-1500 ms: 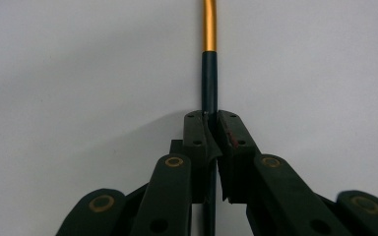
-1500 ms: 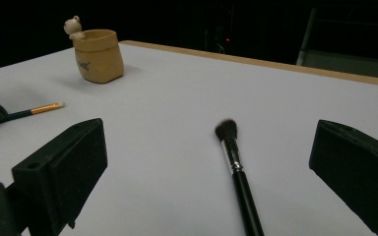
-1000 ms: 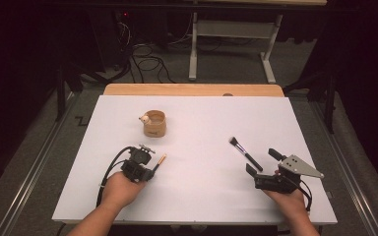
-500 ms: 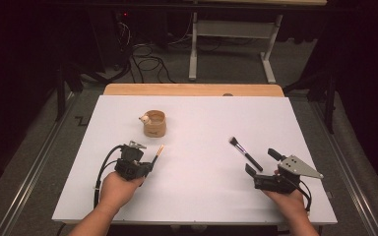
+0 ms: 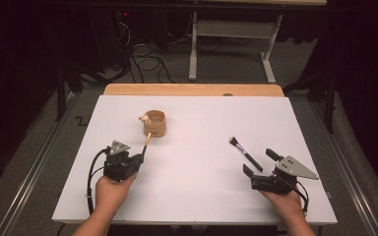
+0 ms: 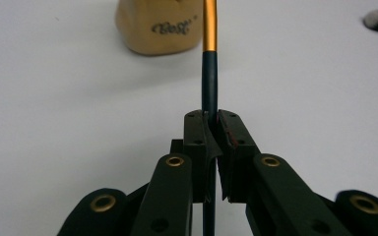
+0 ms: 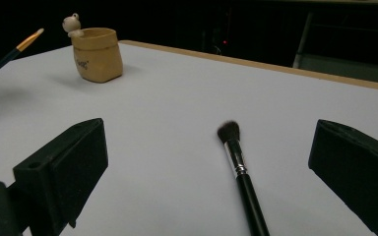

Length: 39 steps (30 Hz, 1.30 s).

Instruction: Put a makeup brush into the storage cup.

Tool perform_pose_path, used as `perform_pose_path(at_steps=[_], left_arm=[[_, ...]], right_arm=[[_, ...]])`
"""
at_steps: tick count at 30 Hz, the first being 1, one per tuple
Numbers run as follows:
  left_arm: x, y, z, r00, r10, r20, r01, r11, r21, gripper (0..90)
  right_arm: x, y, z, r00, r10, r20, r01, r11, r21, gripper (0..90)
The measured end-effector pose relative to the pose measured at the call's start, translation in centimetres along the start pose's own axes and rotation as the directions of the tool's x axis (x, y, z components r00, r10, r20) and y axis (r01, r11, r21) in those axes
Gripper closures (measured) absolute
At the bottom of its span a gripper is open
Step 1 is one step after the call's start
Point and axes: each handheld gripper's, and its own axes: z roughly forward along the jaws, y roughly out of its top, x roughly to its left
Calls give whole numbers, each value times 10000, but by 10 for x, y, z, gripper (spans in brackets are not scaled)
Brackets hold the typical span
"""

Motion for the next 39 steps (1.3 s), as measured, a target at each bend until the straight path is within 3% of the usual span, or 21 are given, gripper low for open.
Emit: perform_pose_path(at_steps=[2, 7, 12, 17, 22, 27, 34, 39], left_arm=[[2, -2, -2, 9997, -179, -171, 171, 9988, -462, 835], [0, -6, -4, 9988, -158, -467, 87, 9888, -1489, 835], [-4, -9, -9, 9975, 201, -680, -352, 9731, -2276, 835], [-4, -13, -12, 9997, 138, -219, -199, 9515, -3071, 835], [-3, -16, -14, 9989, 370, 291, -248, 9387, -3438, 835], [0, -18, -16, 9980, 175, 609, 62, 9294, -3690, 835], [-2, -20, -17, 9940, 606, 916, -174, 9102, -4138, 834], [-3, -20, -17, 9916, 728, 1073, -210, 9066, -4214, 834]], right_arm=[[1, 0, 1, 10000, -54, 14, 54, 10000, -1, 21], [3, 0, 1, 9999, -134, 50, 134, 9999, -19, 21], [3, -1, 0, 9998, -148, 141, 148, 9999, -38, 21], [5, -2, 1, 9998, -116, 145, 116, 9999, 35, 21], [6, -3, -1, 9998, -163, 145, 162, 9999, 31, 21], [5, -4, -4, 9998, -171, 136, 171, 9998, -32, 21], [6, -4, -2, 9998, -217, -29, 217, 9997, -58, 21], [11, 3, 2, 9996, -147, -239, 143, 9997, -189, 24]])
